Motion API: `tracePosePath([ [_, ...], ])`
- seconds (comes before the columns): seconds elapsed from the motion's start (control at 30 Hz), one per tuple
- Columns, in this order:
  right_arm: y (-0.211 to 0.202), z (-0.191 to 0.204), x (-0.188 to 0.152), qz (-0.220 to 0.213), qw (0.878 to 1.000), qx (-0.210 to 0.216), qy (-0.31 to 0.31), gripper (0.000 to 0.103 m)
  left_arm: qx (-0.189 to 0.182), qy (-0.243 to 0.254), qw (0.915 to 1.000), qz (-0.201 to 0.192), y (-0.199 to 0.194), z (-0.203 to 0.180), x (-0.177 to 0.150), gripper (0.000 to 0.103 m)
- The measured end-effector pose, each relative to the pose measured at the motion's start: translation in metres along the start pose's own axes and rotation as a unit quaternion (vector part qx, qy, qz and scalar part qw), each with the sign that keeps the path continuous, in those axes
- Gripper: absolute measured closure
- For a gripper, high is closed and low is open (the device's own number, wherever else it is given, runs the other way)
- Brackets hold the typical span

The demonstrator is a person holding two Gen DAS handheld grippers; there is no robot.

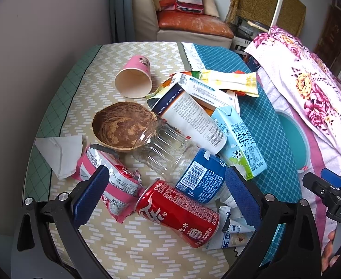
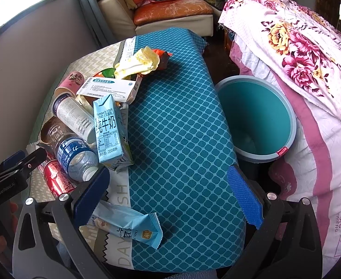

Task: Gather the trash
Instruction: 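Move both tools toward the pile of trash on the table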

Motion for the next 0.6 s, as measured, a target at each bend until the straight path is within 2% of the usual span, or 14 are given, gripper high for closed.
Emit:
tracePosePath([
  [0.6,0.008,0.005,0.007,0.018,1.000,0.009,-0.001,0.006,0.000,-0.007,1.0000,0.006,0.007,0.012,0.005,0.004],
])
Point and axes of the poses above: each gripper's, at about its wrist camera, not at the fingertips, and y roughly the way its jaws point, z to its left, x to its top, the point moved 1 cm from there along y, roughly the way its jaws point, and after that the axes turned 7 degrees about x, right-handed, at the moved point
